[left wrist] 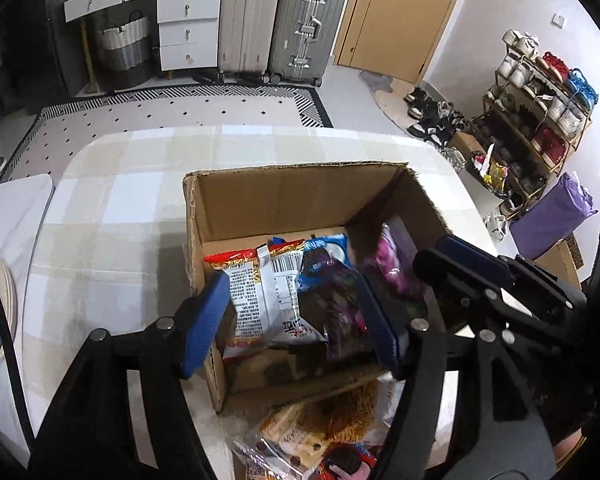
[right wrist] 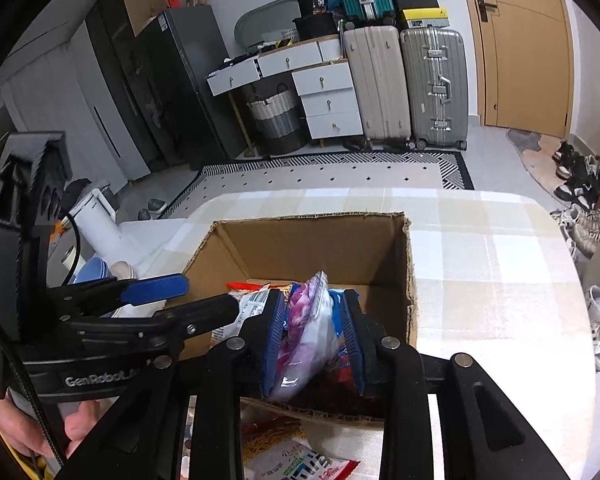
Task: Organize snacks
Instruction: 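Lower both bags into the box and open both grippers, then withdraw both grippers from the box back over the snack pile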
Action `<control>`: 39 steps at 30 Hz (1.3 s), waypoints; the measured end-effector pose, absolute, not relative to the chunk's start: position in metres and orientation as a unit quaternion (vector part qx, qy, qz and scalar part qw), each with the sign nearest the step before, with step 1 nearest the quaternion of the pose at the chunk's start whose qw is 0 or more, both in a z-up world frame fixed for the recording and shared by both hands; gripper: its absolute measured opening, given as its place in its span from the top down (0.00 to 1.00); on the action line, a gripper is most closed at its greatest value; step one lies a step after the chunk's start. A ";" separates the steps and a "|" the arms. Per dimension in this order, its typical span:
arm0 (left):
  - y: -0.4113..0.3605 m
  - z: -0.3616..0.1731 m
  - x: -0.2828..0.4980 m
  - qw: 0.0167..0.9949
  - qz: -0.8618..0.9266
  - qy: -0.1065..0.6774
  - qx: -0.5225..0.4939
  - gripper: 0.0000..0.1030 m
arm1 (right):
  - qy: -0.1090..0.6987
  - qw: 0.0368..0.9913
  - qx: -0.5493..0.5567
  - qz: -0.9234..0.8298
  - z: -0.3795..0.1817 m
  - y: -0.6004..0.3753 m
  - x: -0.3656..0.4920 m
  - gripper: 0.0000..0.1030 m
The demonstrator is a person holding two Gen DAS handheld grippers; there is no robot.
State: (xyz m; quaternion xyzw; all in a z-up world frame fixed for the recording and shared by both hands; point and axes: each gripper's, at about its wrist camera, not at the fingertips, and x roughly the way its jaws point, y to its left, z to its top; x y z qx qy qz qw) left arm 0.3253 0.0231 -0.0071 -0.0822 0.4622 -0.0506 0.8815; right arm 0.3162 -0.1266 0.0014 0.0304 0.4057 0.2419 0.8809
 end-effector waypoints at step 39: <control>0.004 0.117 -0.004 0.950 -0.005 0.309 -0.045 0.23 | 0.257 0.918 0.122 0.276 0.087 -0.210 0.020 0.49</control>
